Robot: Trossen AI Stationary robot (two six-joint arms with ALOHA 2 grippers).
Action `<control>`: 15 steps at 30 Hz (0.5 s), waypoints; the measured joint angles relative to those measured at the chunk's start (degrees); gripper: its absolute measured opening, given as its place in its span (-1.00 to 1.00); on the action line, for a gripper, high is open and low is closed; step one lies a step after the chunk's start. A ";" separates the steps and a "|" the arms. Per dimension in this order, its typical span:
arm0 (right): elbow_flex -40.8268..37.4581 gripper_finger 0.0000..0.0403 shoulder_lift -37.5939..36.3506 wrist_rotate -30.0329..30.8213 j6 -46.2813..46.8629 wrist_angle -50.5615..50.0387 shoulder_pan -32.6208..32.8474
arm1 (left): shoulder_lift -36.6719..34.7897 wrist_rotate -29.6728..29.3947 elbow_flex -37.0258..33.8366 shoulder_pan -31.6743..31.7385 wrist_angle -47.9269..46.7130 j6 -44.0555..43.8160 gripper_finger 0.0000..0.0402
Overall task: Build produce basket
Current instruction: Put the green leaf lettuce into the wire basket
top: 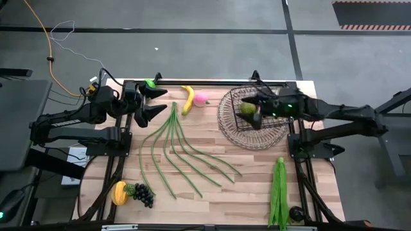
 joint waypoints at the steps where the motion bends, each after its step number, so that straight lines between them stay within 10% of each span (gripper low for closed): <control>1: -1.18 0.92 -0.86 -1.58 -1.18 3.79 0.74 | 0.00 -0.13 0.00 0.00 0.00 -0.21 0.77; 15: -2.36 0.92 -2.58 -5.53 -8.42 12.20 5.31 | 0.00 0.51 0.00 0.02 0.00 -0.87 0.77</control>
